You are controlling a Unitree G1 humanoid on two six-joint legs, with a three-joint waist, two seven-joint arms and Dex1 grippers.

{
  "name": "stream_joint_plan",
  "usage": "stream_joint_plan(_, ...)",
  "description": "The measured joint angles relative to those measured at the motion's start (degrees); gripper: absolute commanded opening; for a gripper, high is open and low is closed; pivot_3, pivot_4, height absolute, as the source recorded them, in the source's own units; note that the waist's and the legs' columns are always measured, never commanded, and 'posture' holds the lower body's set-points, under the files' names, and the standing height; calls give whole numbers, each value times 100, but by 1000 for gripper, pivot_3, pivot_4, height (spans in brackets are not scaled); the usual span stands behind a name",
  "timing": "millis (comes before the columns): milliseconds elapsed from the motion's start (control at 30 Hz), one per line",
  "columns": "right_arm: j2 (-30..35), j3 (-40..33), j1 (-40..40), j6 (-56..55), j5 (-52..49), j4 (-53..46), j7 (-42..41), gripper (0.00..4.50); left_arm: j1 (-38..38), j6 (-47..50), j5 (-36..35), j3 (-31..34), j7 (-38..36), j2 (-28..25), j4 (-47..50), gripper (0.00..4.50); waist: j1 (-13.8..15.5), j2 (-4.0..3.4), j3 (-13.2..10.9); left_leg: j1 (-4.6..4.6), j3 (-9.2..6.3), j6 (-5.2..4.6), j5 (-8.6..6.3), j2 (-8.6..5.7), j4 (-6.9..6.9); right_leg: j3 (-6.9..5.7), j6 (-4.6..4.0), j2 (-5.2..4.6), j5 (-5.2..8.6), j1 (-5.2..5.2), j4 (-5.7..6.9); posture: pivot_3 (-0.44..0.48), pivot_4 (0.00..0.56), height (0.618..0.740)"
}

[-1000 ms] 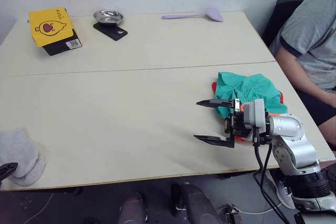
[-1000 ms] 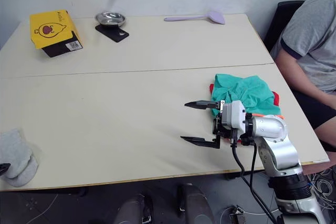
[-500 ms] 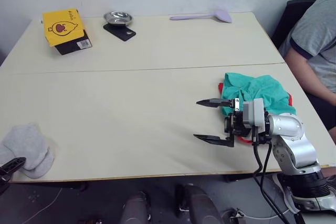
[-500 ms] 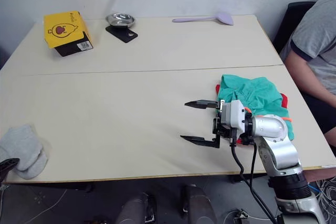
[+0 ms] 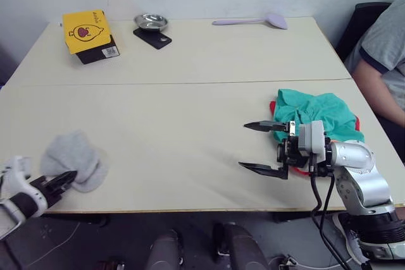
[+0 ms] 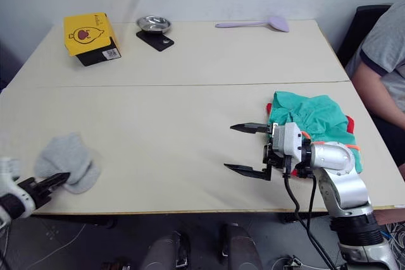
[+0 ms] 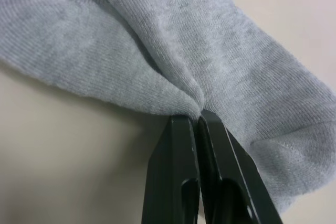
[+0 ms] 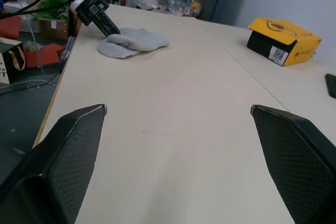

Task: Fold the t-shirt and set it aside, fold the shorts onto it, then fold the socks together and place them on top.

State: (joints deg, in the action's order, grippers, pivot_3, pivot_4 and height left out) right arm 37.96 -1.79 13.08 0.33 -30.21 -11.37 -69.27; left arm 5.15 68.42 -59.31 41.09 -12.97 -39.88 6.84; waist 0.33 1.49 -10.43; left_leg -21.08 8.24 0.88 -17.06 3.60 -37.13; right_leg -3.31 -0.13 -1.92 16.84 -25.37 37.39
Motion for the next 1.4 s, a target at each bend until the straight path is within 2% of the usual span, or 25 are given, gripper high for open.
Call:
stream_joint_plan(200,82,-167,-183,-4,-2,-54,26,4500,-1008,493,-386,-999,592,880,741,59,-96,46,-2,2,5,-22,16,8,2,14,16,15,-9,1,4,0,150,740)
stream_joint_plan(300,88,-232,-289,23,-2,-100,103,4500,-1181,493,-331,-1376,788,1235,844,59,-178,48,-3,4,5,26,37,13,5,16,16,27,-9,0,3,0,150,740)
stream_joint_plan(433,88,-353,-448,115,-4,-334,326,4500,-1513,93,55,-2107,871,1822,851,59,-170,51,-2,4,0,30,43,9,0,22,21,34,-12,2,3,0,150,740)
stream_joint_plan(633,87,-349,-760,227,-4,-531,525,4500,-1488,-384,488,-2881,752,2219,1080,59,-137,55,-3,4,-1,23,48,4,-1,28,28,34,-15,8,-2,0,150,740)
stream_joint_plan(700,88,-352,-858,376,-19,-666,626,4500,-1337,-470,549,-3016,583,2196,1185,509,-146,55,-3,5,-1,24,47,6,3,28,29,35,-15,7,-2,0,150,740)
stream_joint_plan(833,87,-341,-1151,742,-90,-984,834,4500,-1235,-453,565,-3126,334,1973,1413,1660,-164,57,-2,6,-3,25,46,9,4,28,29,38,-14,7,-3,0,150,740)
stream_joint_plan(933,45,-331,-1277,1210,-353,-1246,1120,4500,-1115,-287,385,-3042,59,1550,1587,2550,-207,62,-5,7,-3,26,44,15,8,30,27,43,-12,4,-2,0,150,740)
stream_joint_plan(1000,16,-325,-1314,1654,-579,-1413,1395,4500,-1068,-82,215,-2903,-238,1054,1677,3166,-213,64,-6,8,-13,31,41,14,10,32,20,48,-7,1,-1,0,150,740)
stream_joint_plan(1133,50,-314,-1426,2816,-895,-1686,2161,4500,-785,83,111,-2563,-1505,-626,1534,4409,-210,78,-14,7,-32,51,29,13,17,27,-15,53,16,-11,2,0,150,740)
stream_joint_plan(1200,126,-314,-1448,3515,-1131,-1835,2566,4500,-716,-277,398,-2444,-2119,-1134,1261,4409,-195,60,-23,3,-33,50,22,9,16,27,-19,47,18,-13,-2,0,150,740)
stream_joint_plan(1300,209,-214,-1516,4571,-1432,-2059,3155,4500,-1216,-1097,736,-2438,-2909,-1158,542,4409,-105,60,-27,-13,-47,41,18,7,11,15,-21,45,17,-13,-18,0,150,740)
stream_joint_plan(1400,75,92,-1480,5051,-1391,-2078,3599,4500,-2170,-2226,1523,-2923,-3630,-1171,-334,4409,-42,67,-26,-25,-45,27,20,8,17,10,-21,47,0,-8,-54,0,150,740)
